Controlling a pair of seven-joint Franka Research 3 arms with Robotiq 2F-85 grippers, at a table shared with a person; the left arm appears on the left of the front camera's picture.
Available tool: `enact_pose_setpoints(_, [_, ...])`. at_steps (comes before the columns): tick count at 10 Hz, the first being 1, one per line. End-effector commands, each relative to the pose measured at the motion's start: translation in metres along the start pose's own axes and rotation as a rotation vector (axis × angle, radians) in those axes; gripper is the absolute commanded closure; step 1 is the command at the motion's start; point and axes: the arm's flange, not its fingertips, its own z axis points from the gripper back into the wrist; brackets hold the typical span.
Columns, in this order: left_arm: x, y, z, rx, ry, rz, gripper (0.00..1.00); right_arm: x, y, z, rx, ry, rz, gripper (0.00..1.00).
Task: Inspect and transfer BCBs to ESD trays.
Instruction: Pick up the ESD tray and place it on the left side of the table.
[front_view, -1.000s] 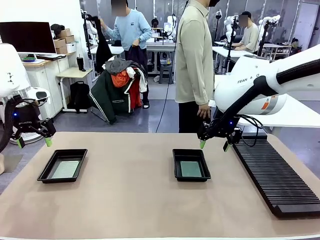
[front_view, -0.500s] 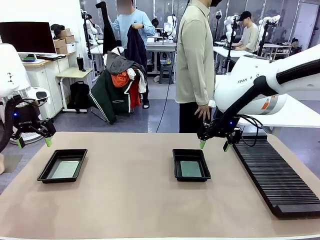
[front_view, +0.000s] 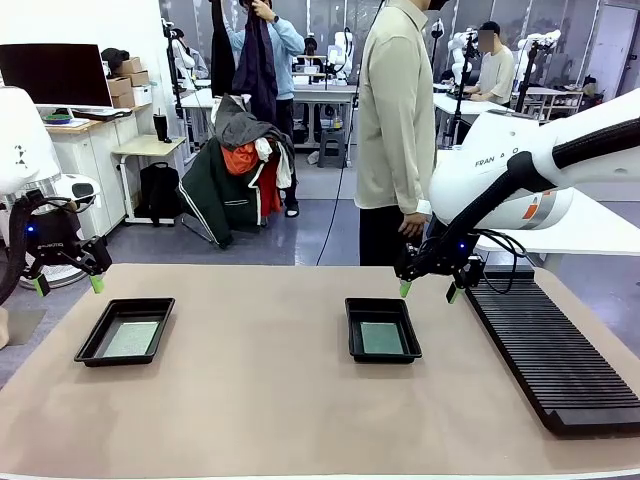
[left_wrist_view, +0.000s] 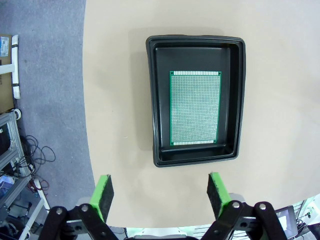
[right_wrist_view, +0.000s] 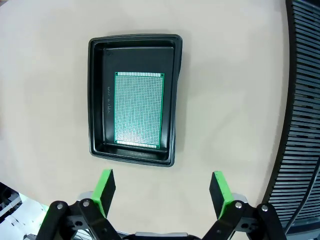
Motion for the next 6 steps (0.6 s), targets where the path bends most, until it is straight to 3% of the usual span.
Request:
enact_pose_setpoints(1, [-0.001, 0.000, -0.002, 0.000, -0.007, 0.002, 0.00, -0.001, 0.000, -0.002, 0.001, -0.007, 0.003, 0.00])
enact_pose_setpoints(6, [-0.020, -0.054, 0.042, 0.035, 0.010, 0.044, 0.00, -0.014, -0.046, 0.030, 0.168, 0.037, -0.082, 0.00])
